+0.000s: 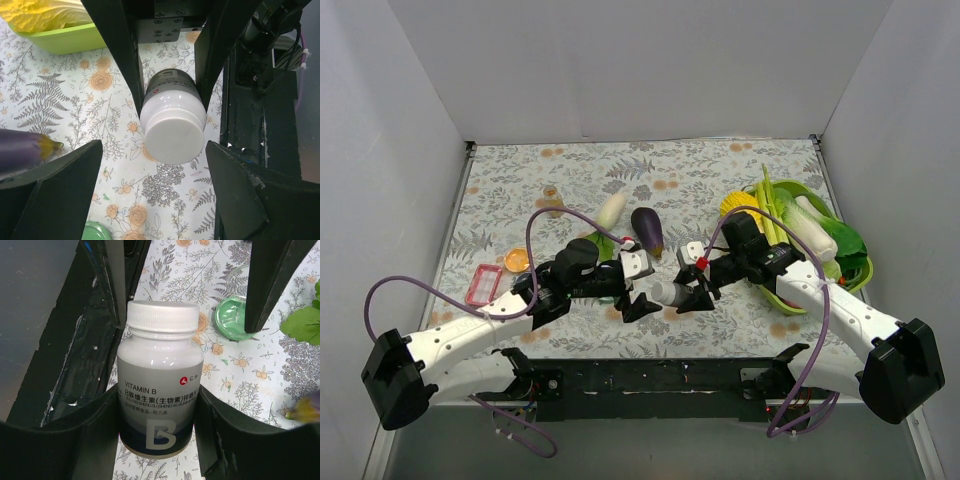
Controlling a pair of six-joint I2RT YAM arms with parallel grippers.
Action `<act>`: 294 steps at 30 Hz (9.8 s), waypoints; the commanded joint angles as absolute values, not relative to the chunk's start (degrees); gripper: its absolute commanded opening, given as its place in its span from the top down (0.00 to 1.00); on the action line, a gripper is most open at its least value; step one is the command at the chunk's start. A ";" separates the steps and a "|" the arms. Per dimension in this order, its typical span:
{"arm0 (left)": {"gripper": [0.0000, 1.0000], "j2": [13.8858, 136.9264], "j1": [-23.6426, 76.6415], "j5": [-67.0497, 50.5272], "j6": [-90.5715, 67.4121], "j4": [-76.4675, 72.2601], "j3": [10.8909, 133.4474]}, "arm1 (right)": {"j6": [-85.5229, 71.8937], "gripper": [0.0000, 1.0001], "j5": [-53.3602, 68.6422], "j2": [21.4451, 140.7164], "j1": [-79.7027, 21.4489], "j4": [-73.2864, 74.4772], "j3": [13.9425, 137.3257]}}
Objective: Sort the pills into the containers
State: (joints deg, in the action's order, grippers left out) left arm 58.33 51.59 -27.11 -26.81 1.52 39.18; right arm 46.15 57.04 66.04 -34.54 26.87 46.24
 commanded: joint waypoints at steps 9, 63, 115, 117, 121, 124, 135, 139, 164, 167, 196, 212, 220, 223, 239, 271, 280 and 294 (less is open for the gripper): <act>0.55 59.85 51.94 -30.41 -30.93 -3.96 40.78 | 46.50 0.99 58.89 65.74 -34.45 25.93 46.41; 0.83 50.89 46.58 -23.02 -115.83 7.57 37.10 | 39.02 0.99 53.00 64.69 -34.19 19.77 44.38; 0.49 82.61 2.99 -5.54 -71.20 24.16 47.46 | 37.88 0.99 55.37 61.61 -31.29 17.58 41.57; 0.47 83.67 2.99 -4.75 -70.84 24.52 47.20 | 37.79 0.99 55.46 61.61 -31.38 17.49 41.66; 0.43 84.02 2.99 -4.92 -70.31 24.26 46.76 | 37.71 0.99 55.37 61.52 -31.38 17.58 41.66; 0.40 82.53 2.99 -5.89 -70.05 24.96 47.46 | 37.79 0.99 55.37 61.61 -31.29 17.75 41.57; 0.21 58.99 2.99 -37.30 -62.22 21.37 45.98 | 37.97 0.99 59.76 62.14 -30.94 17.05 41.57; 0.20 52.05 5.87 -54.04 -70.38 9.44 41.05 | 35.25 0.99 62.13 62.66 -30.32 14.51 41.57; 0.20 35.51 13.27 -42.98 -76.92 4.30 36.91 | -32.98 0.99 47.12 61.20 -16.36 -34.73 71.14; 0.20 35.25 13.27 -42.28 -73.75 8.78 38.67 | -26.90 0.99 41.06 51.96 -22.23 -32.26 65.93; 0.20 38.75 13.18 -22.95 -63.38 17.75 38.49 | 28.88 0.99 48.96 52.20 -39.19 1.55 45.00; 0.20 37.09 13.18 -14.24 -56.96 13.36 32.61 | 39.03 0.99 36.57 78.39 -49.30 18.28 52.82; 0.20 35.86 13.18 -4.14 -57.30 14.68 32.69 | 37.71 0.99 32.53 90.95 -49.92 21.35 61.85; 0.20 35.07 13.18 -1.50 -57.57 15.20 32.87 | 37.36 0.99 31.38 95.00 -49.92 23.98 65.81; 0.19 33.40 13.18 2.28 -57.66 15.82 32.87 | 36.48 0.99 24.35 105.37 -50.97 32.60 75.85; 0.02 31.38 13.18 6.59 -58.01 17.14 33.40 | 37.26 0.99 15.47 114.52 -54.05 46.14 90.35; 0.02 30.94 13.18 6.77 -58.01 17.23 33.40 | 37.70 0.99 13.19 116.72 -54.40 49.83 94.65; 0.02 30.85 13.18 6.50 -57.74 17.31 33.40 | 38.32 0.99 10.90 119.00 -55.55 54.14 98.26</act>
